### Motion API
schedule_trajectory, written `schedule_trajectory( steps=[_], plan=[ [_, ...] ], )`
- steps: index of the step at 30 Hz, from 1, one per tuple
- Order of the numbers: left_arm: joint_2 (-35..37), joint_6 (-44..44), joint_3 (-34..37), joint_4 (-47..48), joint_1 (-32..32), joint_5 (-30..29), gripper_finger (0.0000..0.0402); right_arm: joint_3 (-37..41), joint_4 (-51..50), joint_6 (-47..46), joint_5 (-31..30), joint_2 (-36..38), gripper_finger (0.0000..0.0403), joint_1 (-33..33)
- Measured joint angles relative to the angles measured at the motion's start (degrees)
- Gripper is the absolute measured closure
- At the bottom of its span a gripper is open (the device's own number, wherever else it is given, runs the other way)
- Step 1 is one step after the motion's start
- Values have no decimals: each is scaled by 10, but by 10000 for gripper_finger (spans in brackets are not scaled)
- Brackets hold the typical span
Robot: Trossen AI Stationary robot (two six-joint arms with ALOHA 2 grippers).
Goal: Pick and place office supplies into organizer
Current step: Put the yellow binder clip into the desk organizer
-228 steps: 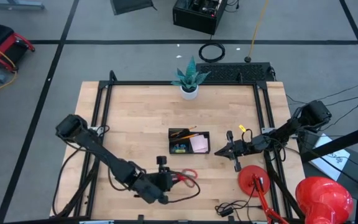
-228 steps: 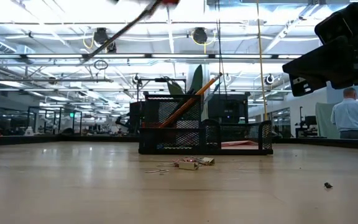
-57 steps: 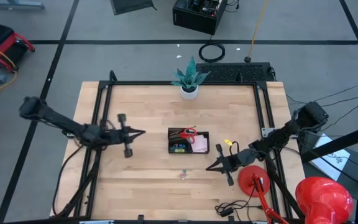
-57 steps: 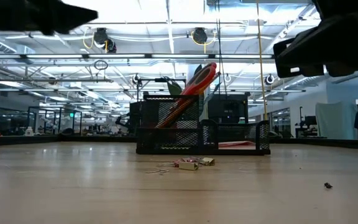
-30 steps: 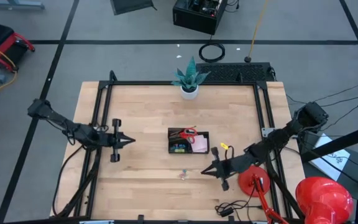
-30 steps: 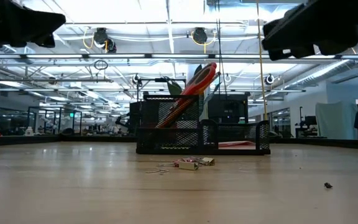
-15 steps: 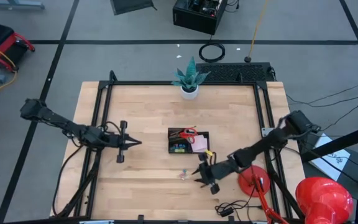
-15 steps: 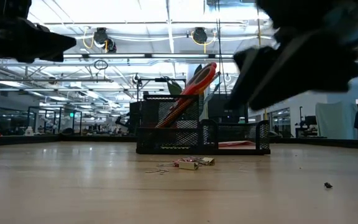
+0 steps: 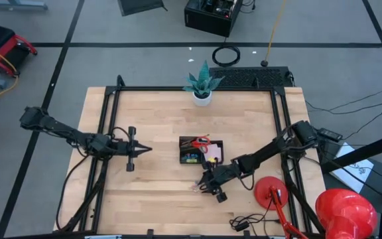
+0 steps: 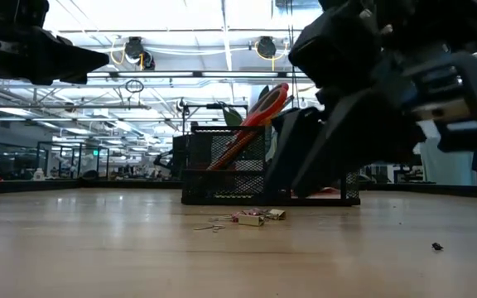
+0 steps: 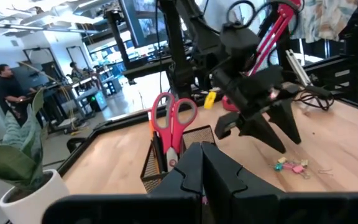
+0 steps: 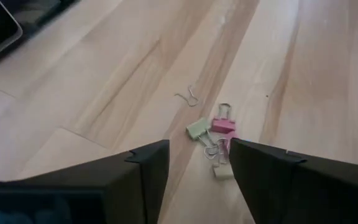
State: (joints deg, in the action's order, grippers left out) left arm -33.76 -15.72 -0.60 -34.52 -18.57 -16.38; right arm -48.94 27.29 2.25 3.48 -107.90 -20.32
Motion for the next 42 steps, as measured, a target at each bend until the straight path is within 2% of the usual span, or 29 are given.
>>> schedule_trajectory(
  steps=[11,16,20,31,42],
  plan=[
    [0,11,0,3,5,0,396,-13,-29,3,-16,-26,248,2],
    [0,8,0,4,5,-1,396,-13,-42,-16,37,-25,251,2],
    [0,8,0,4,5,-2,396,-13,-57,-17,46,-23,252,-13],
    [0,9,0,7,5,-2,396,-11,-71,32,-44,27,250,-50],
    [0,9,0,10,5,-2,396,-11,-92,32,-49,26,250,-40]
  ],
)
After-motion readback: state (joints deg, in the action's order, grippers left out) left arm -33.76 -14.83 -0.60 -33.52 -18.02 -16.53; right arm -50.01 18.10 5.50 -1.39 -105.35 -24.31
